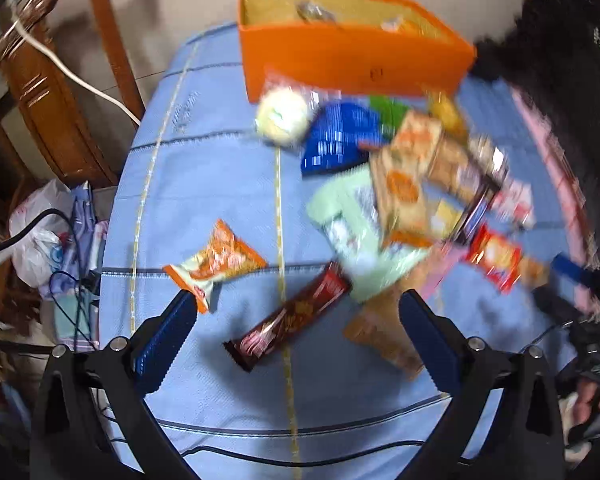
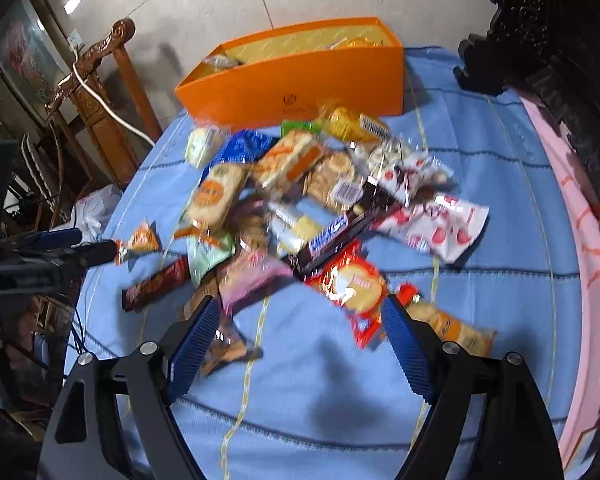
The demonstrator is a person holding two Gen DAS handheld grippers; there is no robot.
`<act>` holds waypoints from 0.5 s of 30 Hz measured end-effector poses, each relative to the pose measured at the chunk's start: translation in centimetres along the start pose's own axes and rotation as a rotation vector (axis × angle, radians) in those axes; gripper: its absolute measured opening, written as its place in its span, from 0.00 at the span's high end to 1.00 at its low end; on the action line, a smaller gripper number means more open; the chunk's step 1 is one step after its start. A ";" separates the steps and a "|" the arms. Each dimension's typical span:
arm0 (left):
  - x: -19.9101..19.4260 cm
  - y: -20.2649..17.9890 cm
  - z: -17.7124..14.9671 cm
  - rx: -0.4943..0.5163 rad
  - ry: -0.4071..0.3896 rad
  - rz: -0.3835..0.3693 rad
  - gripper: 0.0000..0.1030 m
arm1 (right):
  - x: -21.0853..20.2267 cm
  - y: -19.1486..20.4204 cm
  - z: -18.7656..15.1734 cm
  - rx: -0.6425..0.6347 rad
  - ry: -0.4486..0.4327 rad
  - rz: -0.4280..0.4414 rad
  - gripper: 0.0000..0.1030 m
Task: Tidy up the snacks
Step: 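Move both tools back over the snack pile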
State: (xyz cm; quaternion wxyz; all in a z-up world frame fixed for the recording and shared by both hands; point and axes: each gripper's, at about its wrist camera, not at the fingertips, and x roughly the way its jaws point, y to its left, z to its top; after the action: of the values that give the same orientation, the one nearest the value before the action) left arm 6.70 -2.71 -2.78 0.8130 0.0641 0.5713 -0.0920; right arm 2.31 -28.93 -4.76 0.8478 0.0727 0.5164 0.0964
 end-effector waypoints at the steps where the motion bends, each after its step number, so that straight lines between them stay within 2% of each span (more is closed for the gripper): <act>1: 0.4 -0.2 -0.3 0.014 0.010 0.003 0.04 | 0.0 0.0 -0.3 -0.001 0.005 0.001 0.19; 6: 1.6 -1.0 -1.8 0.072 0.028 -0.054 0.04 | 0.1 0.2 -1.7 -0.004 0.044 0.016 0.19; 13: 4.4 -0.4 -2.9 0.104 0.073 -0.058 0.04 | -0.6 0.4 -2.7 -0.020 0.041 0.022 0.19; 15: 5.3 0.0 -3.1 0.108 0.082 -0.040 0.10 | -0.6 0.5 -2.9 -0.026 0.048 0.021 0.19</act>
State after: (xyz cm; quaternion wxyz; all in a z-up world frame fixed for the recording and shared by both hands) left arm 5.56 -2.49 -8.81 0.7824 0.1002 0.5993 -0.1366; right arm -0.61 -28.52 -5.45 0.8351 0.0651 0.5343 0.1136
